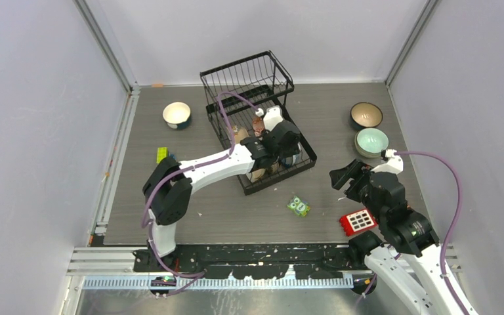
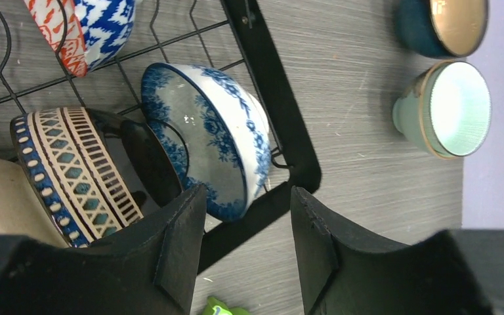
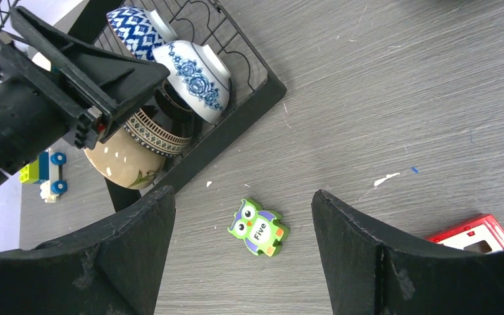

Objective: Unload the bowls from the dish rack
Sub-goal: Pick up the bowl from the dish rack.

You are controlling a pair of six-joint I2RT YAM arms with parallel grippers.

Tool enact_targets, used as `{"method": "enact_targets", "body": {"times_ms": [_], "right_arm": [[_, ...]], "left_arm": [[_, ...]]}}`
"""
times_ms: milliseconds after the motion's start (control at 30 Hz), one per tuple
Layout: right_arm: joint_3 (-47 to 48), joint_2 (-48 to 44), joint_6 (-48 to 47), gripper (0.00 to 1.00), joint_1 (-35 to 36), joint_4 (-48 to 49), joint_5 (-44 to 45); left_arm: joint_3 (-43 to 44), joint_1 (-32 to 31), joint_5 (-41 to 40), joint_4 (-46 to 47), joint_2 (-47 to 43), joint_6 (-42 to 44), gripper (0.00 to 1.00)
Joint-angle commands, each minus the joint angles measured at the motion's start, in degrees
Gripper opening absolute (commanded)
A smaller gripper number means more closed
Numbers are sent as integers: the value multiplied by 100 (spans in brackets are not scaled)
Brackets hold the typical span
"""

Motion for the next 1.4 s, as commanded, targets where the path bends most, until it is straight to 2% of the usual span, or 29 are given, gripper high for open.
{"method": "enact_targets", "body": {"times_ms": [0,300,700,1367], "right_arm": [[-14,-67,1,80,40,95,35],[-29,-51,-6,80,57,113,-28],[-22,-16,-61,80,85,124,42],[-11,34,-85,80,106,120,51]], "left_arm": [[169,117,149,119,123,-127,51],[-140,299,563,838,217,-175,47],[-152,384,751,946,469,-324,40],[-959,530,1196,2263,360,-454,8]]}}
